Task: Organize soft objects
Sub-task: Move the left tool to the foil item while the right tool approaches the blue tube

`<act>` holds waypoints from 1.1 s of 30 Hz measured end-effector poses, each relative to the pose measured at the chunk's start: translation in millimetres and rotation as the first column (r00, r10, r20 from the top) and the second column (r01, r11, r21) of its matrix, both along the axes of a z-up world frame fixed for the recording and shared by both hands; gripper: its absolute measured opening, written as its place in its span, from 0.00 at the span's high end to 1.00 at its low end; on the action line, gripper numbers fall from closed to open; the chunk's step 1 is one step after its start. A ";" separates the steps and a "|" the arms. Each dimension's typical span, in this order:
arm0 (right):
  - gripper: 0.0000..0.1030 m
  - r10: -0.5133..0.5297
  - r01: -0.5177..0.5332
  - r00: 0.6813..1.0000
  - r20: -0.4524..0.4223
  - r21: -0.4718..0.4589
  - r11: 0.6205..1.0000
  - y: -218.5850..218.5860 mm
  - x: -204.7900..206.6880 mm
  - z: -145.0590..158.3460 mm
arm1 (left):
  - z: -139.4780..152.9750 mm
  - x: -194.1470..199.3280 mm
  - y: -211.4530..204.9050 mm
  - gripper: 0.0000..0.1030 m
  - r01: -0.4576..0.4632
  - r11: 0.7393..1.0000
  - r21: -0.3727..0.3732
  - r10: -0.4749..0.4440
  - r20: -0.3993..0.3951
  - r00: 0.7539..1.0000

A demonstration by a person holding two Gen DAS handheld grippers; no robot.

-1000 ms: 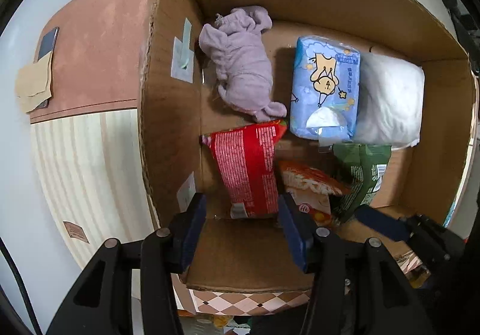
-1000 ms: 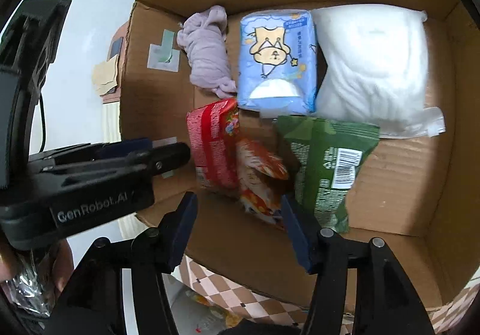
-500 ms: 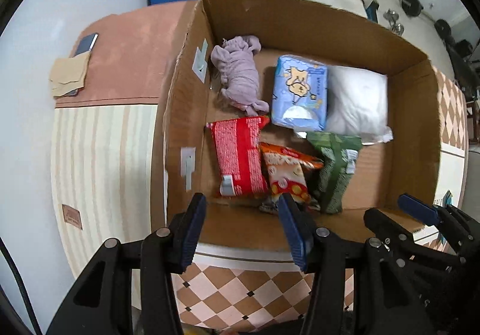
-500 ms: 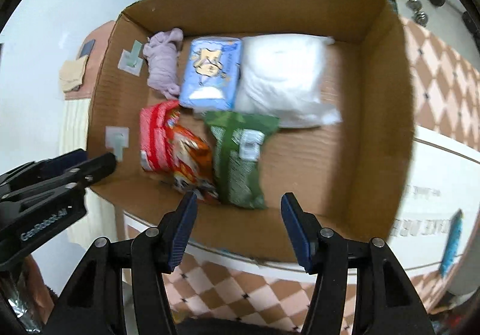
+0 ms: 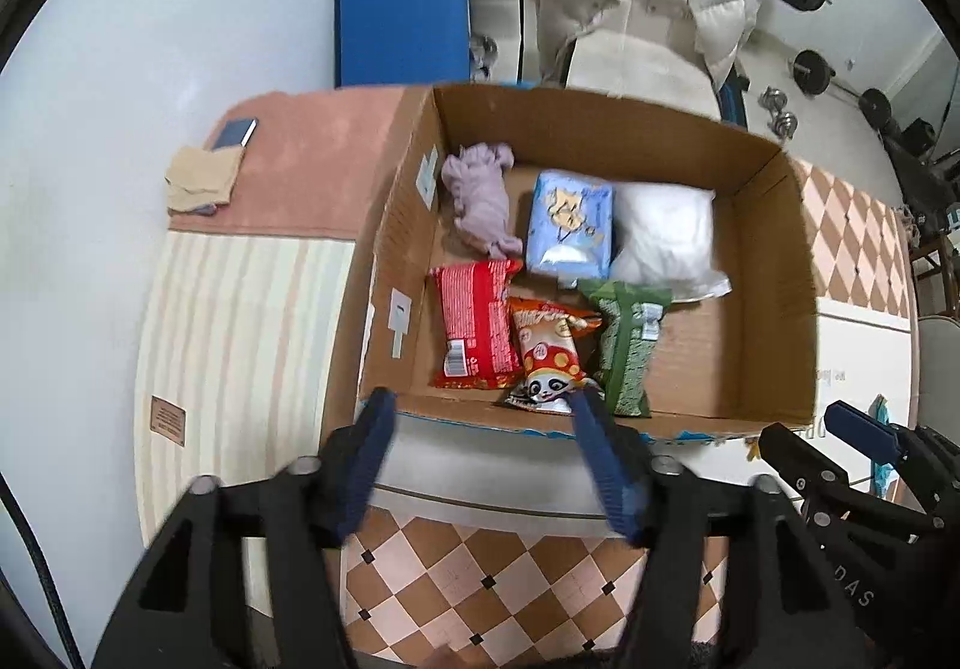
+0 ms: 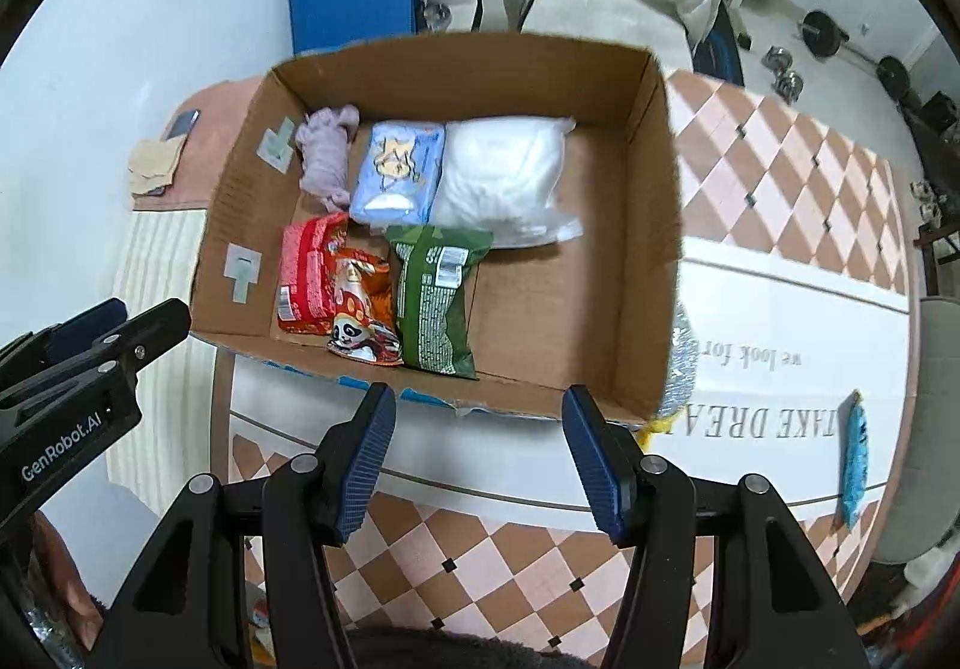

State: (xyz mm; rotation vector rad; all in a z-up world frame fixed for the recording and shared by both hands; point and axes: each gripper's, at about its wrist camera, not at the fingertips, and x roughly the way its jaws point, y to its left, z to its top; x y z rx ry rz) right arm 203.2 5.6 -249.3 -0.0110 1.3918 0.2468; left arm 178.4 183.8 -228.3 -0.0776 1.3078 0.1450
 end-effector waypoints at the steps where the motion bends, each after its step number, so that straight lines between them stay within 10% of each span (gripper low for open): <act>1: 0.41 -0.002 0.002 1.000 0.010 0.001 1.000 1.4 -0.7 2.0 | 4.9 -2.1 -1.9 0.24 0.004 1.000 -0.002 -0.004 0.013 1.000; 8: 0.02 -0.003 0.006 0.994 0.110 -0.025 1.000 -8.8 -12.8 36.2 | 25.8 -10.3 -14.3 0.08 0.007 1.000 0.006 -0.008 0.077 0.997; 15: 0.00 -0.067 0.062 0.991 0.114 0.047 0.997 -46.9 -22.0 42.9 | 41.4 -7.4 -45.1 0.01 0.062 0.996 0.063 -0.068 0.092 0.993; 20: 0.00 -0.226 0.224 0.974 0.031 0.062 0.973 -139.5 -31.6 26.3 | 42.7 18.5 -128.3 0.01 0.288 0.947 0.143 -0.298 0.048 0.953; 24: 0.00 -0.352 0.352 0.935 -0.034 -0.007 0.936 -223.2 -39.0 -0.2 | 15.4 48.7 -230.2 0.01 0.603 0.752 0.268 -0.605 -0.082 0.792; 30: 0.00 -0.468 0.460 0.876 -0.118 -0.092 0.883 -325.3 -45.4 -45.1 | -80.3 62.8 -352.5 0.01 0.889 0.244 0.387 -0.818 -0.411 0.403; 33: 0.00 -0.498 0.487 0.857 -0.134 -0.105 0.867 -354.3 -46.5 -61.1 | -122.9 60.6 -379.6 0.01 0.942 0.074 0.327 -0.801 -0.543 0.251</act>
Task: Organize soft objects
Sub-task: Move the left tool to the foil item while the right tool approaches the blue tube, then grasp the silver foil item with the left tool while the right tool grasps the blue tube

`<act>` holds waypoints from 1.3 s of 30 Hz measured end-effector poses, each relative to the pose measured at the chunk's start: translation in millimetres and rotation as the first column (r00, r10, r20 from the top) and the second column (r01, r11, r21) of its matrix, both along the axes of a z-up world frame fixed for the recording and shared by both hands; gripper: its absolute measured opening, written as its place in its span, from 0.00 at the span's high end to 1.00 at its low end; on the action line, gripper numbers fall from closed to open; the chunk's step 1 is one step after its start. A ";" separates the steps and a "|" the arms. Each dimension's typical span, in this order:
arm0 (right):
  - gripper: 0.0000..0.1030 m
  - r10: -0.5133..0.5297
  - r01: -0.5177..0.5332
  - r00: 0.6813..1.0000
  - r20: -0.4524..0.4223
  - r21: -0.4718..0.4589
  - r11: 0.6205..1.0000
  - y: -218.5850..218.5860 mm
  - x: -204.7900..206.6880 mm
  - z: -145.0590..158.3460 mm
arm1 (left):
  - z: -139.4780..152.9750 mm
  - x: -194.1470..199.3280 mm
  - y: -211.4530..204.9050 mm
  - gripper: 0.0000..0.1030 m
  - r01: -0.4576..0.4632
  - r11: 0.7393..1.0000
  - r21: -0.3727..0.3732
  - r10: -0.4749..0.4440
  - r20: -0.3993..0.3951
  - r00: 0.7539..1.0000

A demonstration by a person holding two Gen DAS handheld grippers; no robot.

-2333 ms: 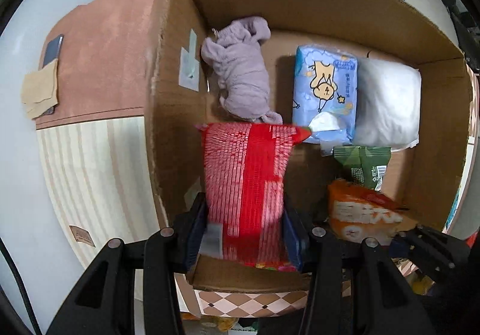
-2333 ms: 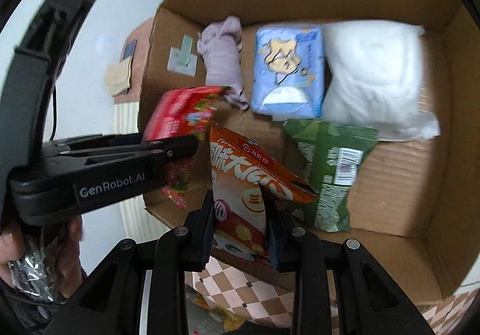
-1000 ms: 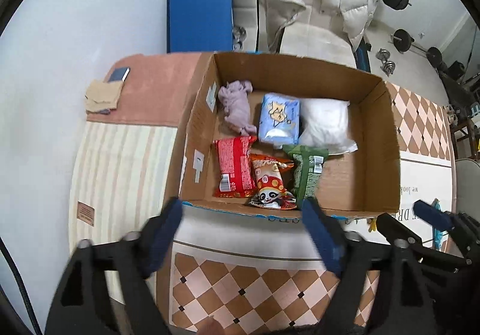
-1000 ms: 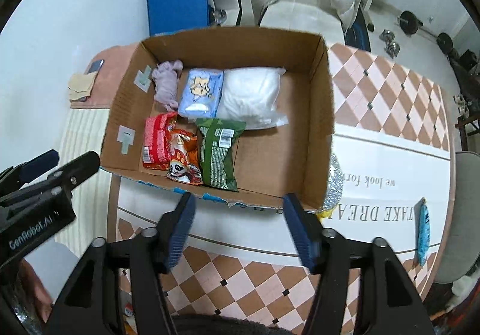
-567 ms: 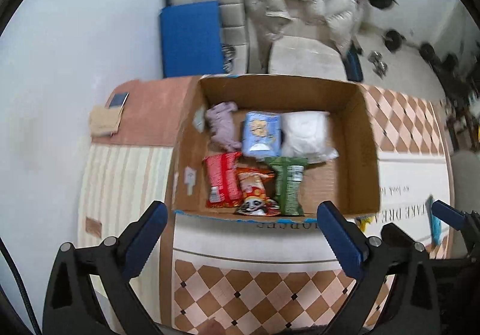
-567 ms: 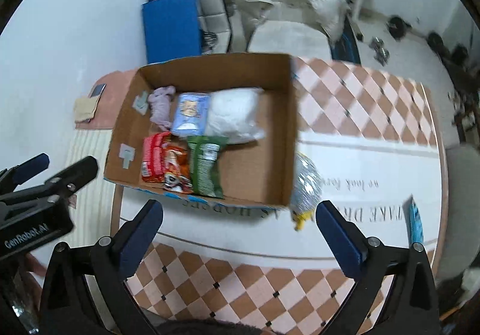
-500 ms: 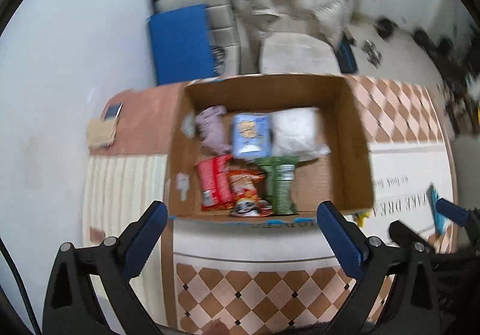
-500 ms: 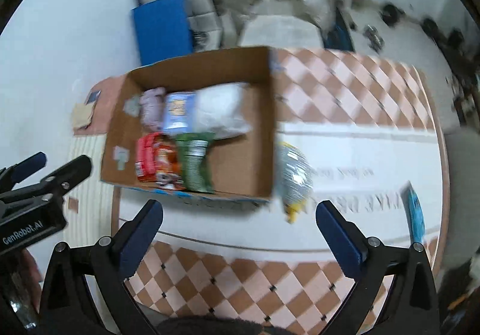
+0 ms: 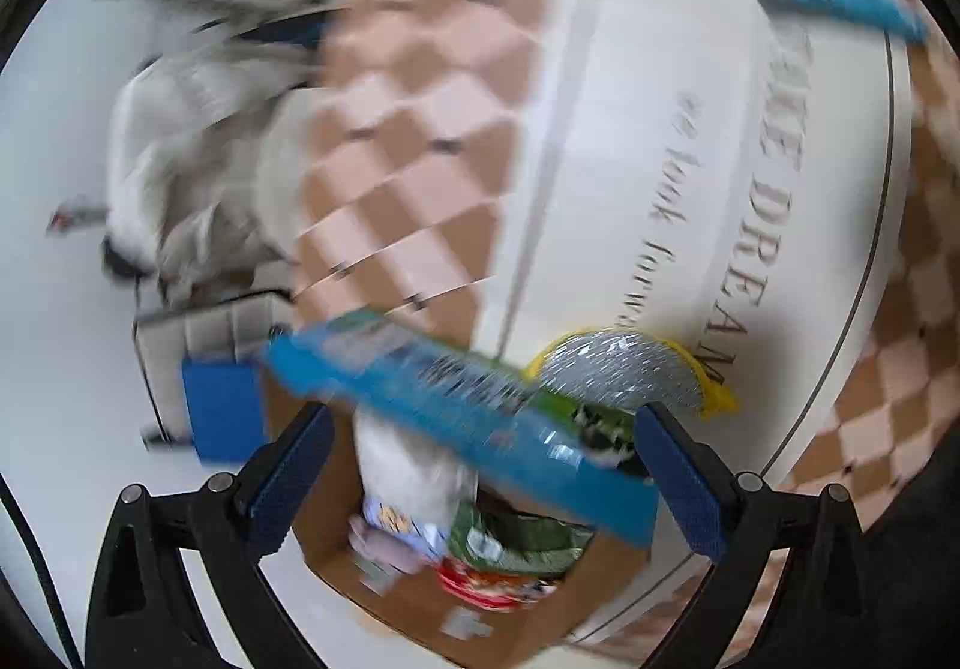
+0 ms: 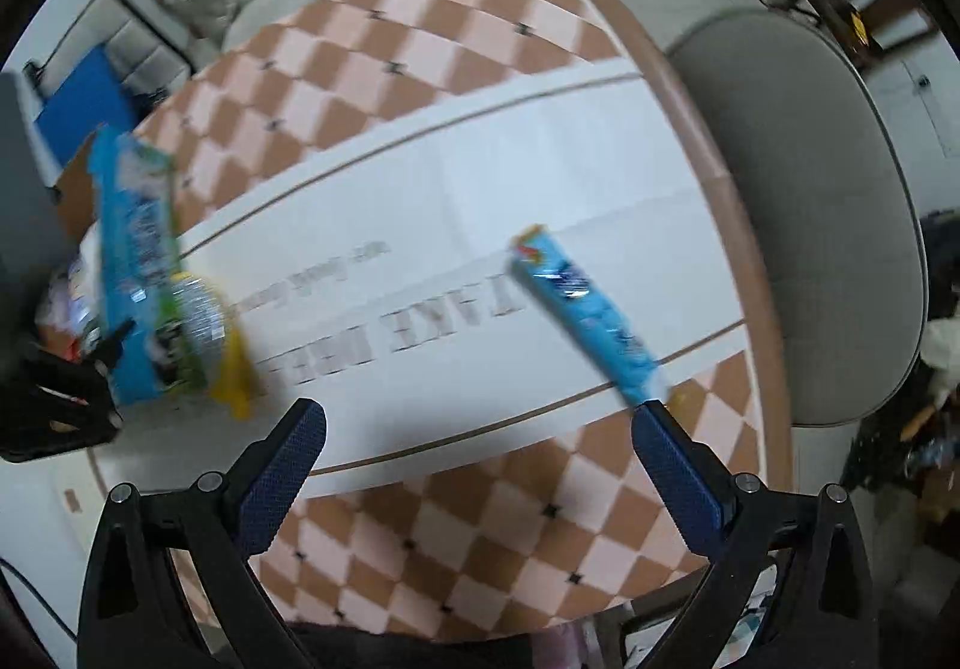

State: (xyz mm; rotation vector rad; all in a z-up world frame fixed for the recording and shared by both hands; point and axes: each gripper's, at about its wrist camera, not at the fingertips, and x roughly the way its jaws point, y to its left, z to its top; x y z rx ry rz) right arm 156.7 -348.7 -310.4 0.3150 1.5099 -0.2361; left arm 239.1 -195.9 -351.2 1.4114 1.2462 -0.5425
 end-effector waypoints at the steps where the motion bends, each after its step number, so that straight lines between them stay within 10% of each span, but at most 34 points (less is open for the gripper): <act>1: 0.00 -0.009 0.009 1.000 -0.006 0.002 1.000 -8.4 -1.0 -4.8 | -15.3 -1.7 -5.8 0.01 0.033 0.999 0.042 -0.031 -0.042 0.999; 8: 0.00 -0.046 0.046 0.999 -0.026 0.029 0.999 -39.9 2.6 -30.2 | -90.4 -16.1 -18.5 0.01 0.214 0.946 0.243 -0.158 -0.231 0.960; 18: 0.00 -0.076 0.079 0.996 -0.044 0.066 0.995 -58.6 8.5 -50.6 | -113.5 -39.3 -6.7 0.01 0.329 0.883 0.336 -0.226 -0.310 0.924; 21: 0.00 -0.082 0.085 0.996 -0.035 0.086 0.993 -59.0 10.5 -52.6 | -117.5 -35.7 -11.3 0.02 0.243 0.916 0.318 -0.147 -0.300 0.943; 24: 0.00 -0.084 0.086 0.996 -0.026 0.094 0.992 -58.7 11.6 -51.9 | -102.6 -15.9 -25.1 0.02 -0.007 0.976 0.217 0.055 -0.217 0.975; 26: 0.00 -0.088 0.089 0.996 -0.018 0.089 0.992 -60.9 10.9 -52.7 | -76.4 -1.1 -27.8 0.02 -0.262 0.963 0.070 0.270 -0.166 0.948; 30: 0.00 -0.072 0.072 0.997 -0.015 0.071 0.995 -66.6 6.4 -59.9 | -18.3 0.5 2.7 0.02 -0.606 0.755 -0.251 0.594 -0.132 0.794; 35: 0.00 0.022 -0.024 0.999 -0.040 -0.044 0.999 -65.9 7.0 -73.7 | 6.3 -19.8 74.2 0.05 -0.791 0.407 -0.458 0.851 -0.124 0.510; 39: 0.00 0.090 -0.097 0.994 -0.064 -0.109 0.989 -61.1 11.5 -81.7 | -7.9 -37.6 93.8 0.05 -0.852 0.293 -0.433 0.899 -0.178 0.399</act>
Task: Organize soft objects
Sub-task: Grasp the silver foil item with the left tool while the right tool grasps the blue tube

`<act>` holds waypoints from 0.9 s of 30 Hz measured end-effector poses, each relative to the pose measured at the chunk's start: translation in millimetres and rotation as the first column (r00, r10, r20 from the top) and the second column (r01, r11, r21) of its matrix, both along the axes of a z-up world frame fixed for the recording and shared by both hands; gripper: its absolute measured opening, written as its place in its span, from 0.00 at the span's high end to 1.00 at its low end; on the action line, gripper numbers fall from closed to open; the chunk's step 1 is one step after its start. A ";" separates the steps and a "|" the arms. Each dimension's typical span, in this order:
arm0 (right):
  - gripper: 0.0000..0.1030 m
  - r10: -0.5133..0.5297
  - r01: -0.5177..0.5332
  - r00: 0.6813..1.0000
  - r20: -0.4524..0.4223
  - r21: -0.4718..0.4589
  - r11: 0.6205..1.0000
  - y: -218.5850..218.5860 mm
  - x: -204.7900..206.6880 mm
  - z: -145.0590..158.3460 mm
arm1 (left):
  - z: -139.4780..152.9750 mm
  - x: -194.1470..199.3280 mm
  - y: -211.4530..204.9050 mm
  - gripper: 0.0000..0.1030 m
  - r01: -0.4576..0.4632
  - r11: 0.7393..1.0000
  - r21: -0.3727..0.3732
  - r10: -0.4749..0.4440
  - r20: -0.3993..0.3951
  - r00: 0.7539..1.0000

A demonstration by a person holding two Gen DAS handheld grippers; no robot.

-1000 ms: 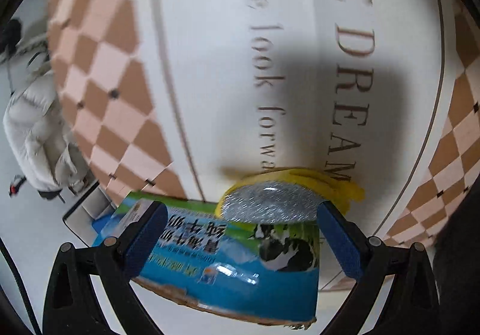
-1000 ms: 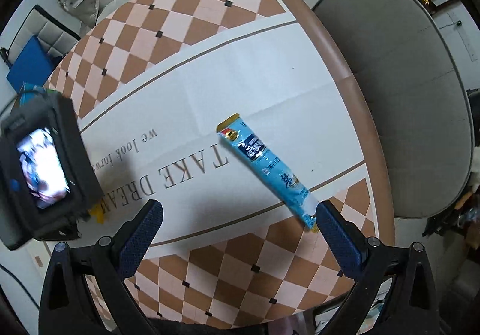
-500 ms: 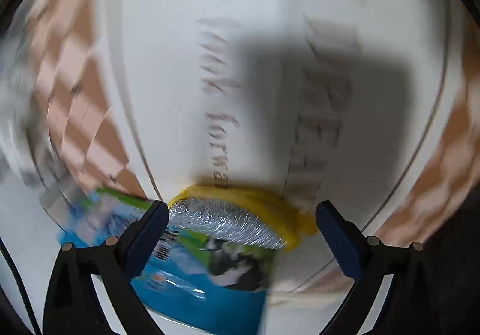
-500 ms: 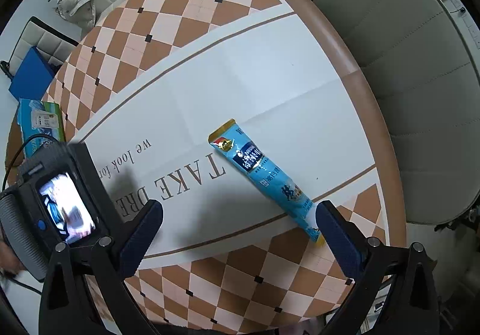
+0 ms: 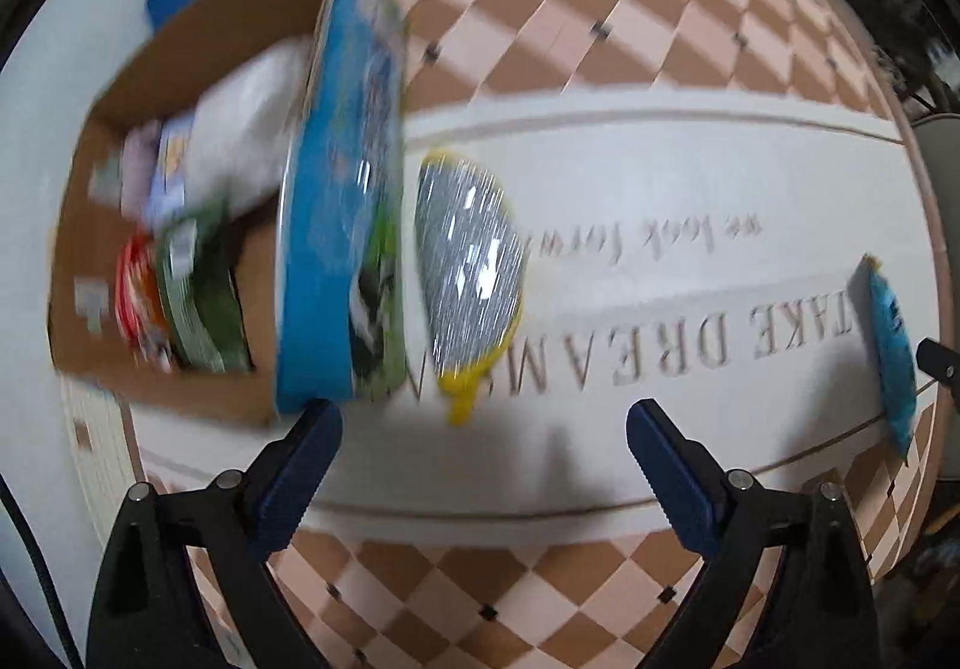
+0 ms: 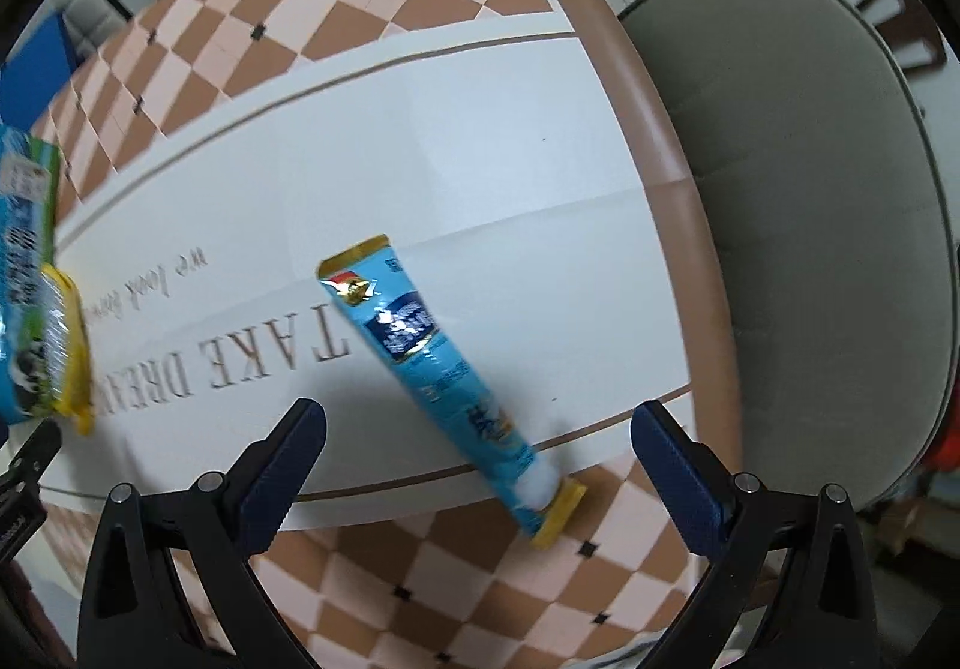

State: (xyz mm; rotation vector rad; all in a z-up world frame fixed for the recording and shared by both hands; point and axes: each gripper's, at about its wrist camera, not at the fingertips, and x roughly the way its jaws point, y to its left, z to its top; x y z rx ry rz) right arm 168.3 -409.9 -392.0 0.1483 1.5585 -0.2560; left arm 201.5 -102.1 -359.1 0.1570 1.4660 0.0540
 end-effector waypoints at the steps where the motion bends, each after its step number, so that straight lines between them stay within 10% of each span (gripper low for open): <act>1: 0.00 0.013 -0.014 1.000 -0.005 -0.008 1.000 1.2 0.9 -1.9 | -1.7 -6.3 4.1 0.05 -0.030 0.999 -0.017 0.030 0.010 0.999; 12: 0.00 0.076 -0.079 0.996 -0.042 -0.080 0.994 5.0 2.8 -28.8 | -55.9 -23.1 47.6 0.06 -0.285 0.956 -0.074 0.290 0.055 0.956; 14: 0.00 0.088 -0.091 0.995 -0.048 -0.076 0.993 7.7 2.2 -35.6 | -60.6 -21.3 52.2 0.17 -0.304 0.948 -0.089 0.311 0.084 0.947; 16: 0.03 0.104 -0.108 0.993 -0.058 -0.060 0.992 11.4 1.7 -42.8 | -62.3 -18.8 55.1 0.50 -0.303 0.946 -0.116 0.315 0.107 0.943; 19: 0.19 0.118 -0.119 0.990 -0.082 -0.012 0.993 13.6 0.3 -56.4 | -58.8 -19.1 47.1 0.83 -0.244 0.963 -0.118 0.258 0.123 0.958; 24: 0.68 0.092 -0.090 0.991 -0.098 0.022 0.996 10.0 -1.4 -57.2 | -58.7 -35.7 19.5 0.91 -0.140 0.983 -0.122 0.153 0.105 0.983; 27: 0.76 0.076 -0.073 0.989 -0.129 0.027 0.997 8.2 -6.5 -57.4 | -57.6 -48.2 -1.6 0.93 -0.067 0.988 -0.136 0.077 0.073 0.994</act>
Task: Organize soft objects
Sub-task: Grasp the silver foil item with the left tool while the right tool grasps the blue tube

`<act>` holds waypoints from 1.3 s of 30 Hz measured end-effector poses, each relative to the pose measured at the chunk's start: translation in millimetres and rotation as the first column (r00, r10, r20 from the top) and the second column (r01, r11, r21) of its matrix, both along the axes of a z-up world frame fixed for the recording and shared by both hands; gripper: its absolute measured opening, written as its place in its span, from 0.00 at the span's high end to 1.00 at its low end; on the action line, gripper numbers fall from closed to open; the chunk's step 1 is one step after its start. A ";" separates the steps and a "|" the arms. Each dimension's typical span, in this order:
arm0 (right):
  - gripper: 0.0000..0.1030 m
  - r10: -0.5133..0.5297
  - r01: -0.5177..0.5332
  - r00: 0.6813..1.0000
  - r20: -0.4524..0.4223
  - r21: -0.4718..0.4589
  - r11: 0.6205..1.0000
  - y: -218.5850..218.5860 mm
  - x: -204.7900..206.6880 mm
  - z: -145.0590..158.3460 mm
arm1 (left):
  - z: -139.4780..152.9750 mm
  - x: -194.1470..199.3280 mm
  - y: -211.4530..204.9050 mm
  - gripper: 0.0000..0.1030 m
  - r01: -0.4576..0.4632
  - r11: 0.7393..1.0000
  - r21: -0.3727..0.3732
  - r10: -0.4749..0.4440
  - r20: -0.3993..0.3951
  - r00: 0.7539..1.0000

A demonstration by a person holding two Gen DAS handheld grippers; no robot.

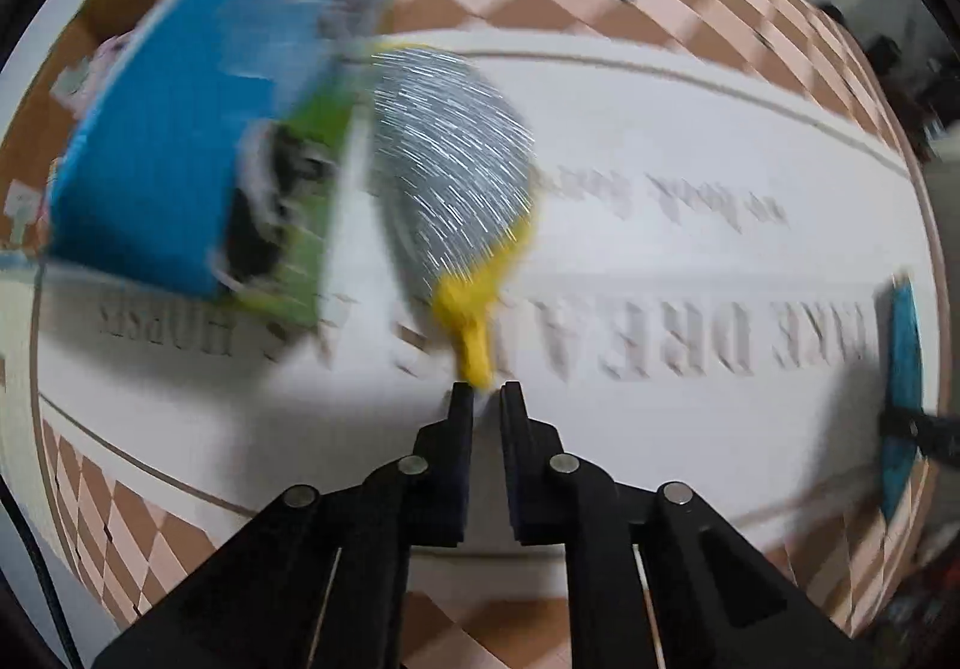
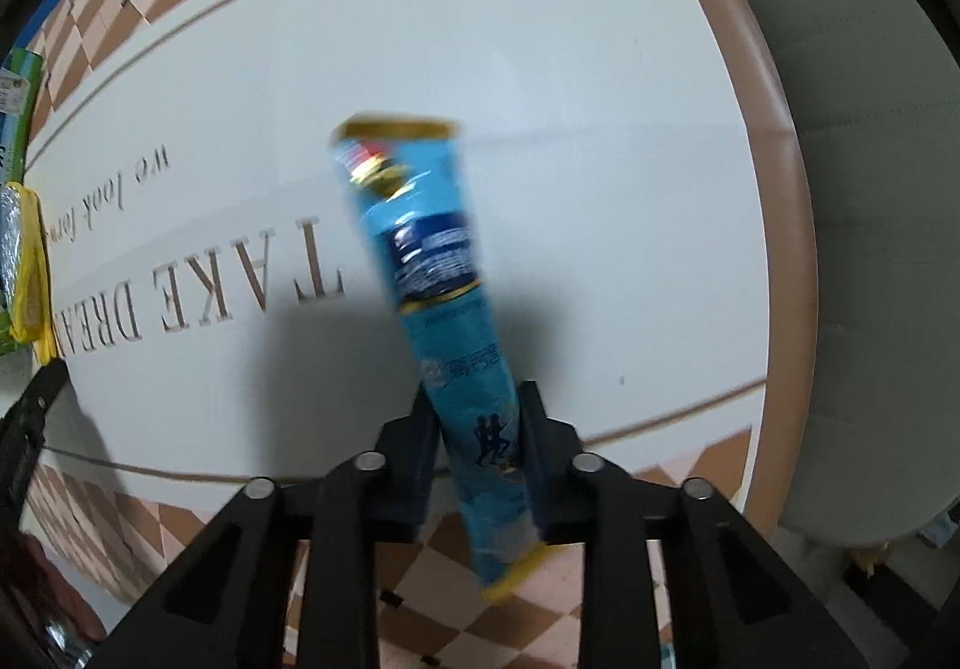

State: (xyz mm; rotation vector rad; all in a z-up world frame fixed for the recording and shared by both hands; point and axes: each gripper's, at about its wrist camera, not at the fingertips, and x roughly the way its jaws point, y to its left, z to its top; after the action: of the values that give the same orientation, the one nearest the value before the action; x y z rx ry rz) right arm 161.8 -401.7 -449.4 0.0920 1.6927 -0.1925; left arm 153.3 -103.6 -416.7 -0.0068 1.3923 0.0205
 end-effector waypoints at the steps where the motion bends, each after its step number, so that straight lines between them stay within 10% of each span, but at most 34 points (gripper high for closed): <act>1: 0.76 -0.001 0.001 1.000 -0.001 0.004 1.000 -0.2 -2.4 0.4 | 2.6 -4.7 -8.8 0.93 0.034 0.999 -0.003 -0.034 -0.017 0.999; 7: 0.72 -0.008 0.008 1.000 -0.021 0.034 0.999 -5.5 -18.6 -0.6 | 30.4 20.4 -5.5 0.67 -0.059 0.990 -0.132 0.040 -0.140 0.989; 17: 0.71 -0.072 0.070 0.997 0.022 0.061 0.996 -29.1 -22.9 11.4 | 13.7 110.5 -39.8 0.53 0.017 0.971 0.238 0.029 -0.185 0.982; 19: 0.71 -0.077 0.075 0.997 0.027 0.060 0.995 -32.2 -24.6 13.5 | 1.0 119.7 -47.3 0.38 0.039 0.954 0.298 0.027 -0.214 0.976; 24: 0.71 -0.077 0.075 0.996 0.041 0.047 0.996 -24.0 -22.7 27.5 | -15.1 152.3 -48.2 0.32 -0.002 0.949 0.316 0.079 -0.229 0.970; 39: 0.77 -0.106 0.105 0.994 -0.002 0.097 0.990 -40.7 -10.4 29.5 | -18.1 130.5 -48.4 0.68 0.005 0.998 0.062 0.009 -0.222 0.975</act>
State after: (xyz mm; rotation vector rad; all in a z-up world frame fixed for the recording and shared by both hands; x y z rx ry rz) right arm 151.4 -442.4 -419.9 0.2547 1.6950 -0.1891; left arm 283.8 -152.1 -434.8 0.0468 1.6149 0.0681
